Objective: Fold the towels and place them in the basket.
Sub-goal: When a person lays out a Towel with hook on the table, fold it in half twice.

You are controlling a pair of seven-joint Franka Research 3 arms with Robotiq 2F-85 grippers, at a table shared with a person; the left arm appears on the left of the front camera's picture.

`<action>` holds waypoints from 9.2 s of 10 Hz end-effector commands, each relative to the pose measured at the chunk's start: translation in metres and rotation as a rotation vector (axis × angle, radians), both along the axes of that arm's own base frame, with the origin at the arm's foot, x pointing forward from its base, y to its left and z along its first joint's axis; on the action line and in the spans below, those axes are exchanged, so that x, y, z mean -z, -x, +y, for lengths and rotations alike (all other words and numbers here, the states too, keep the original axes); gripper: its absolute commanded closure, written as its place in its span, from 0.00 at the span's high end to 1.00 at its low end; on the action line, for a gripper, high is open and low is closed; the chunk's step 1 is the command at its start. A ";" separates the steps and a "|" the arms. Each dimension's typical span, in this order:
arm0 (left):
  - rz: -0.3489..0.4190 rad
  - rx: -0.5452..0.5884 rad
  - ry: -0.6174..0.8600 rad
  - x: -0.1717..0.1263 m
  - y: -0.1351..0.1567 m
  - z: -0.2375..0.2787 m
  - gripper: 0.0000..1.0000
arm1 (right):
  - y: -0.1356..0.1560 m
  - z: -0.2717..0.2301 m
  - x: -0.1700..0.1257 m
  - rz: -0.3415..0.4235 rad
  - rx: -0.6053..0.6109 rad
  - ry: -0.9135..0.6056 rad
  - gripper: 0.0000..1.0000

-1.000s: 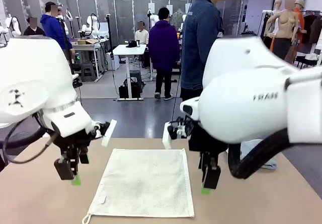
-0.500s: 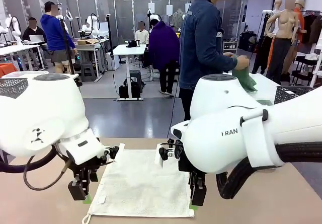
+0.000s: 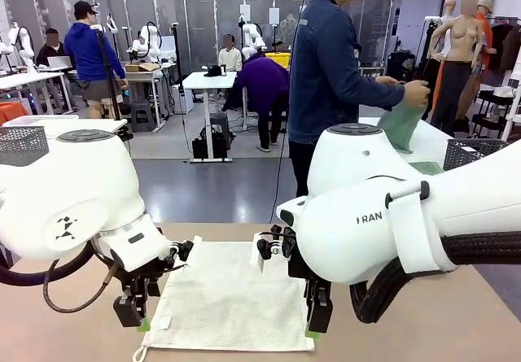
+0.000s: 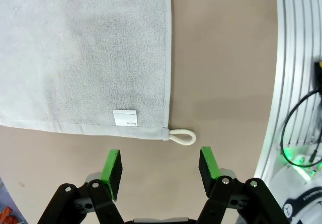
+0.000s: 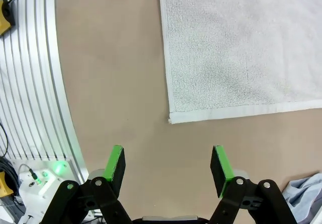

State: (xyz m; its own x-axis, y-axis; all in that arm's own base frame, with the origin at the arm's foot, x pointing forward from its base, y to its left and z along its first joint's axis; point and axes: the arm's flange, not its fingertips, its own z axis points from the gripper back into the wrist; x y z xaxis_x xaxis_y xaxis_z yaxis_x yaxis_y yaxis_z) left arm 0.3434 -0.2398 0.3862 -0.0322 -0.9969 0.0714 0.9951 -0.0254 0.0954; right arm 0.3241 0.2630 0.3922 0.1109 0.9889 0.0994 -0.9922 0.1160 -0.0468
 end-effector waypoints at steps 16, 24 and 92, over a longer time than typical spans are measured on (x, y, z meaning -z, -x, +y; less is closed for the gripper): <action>0.037 0.023 -0.008 0.074 -0.006 0.004 0.78 | -0.018 0.017 0.079 0.035 -0.039 0.109 0.85; 0.070 0.025 -0.024 0.085 -0.023 0.008 0.78 | -0.029 0.013 0.097 0.041 -0.050 0.100 0.85; -0.022 0.027 0.026 -0.023 -0.166 -0.006 0.07 | -0.162 0.013 -0.002 -0.042 -0.094 0.048 0.02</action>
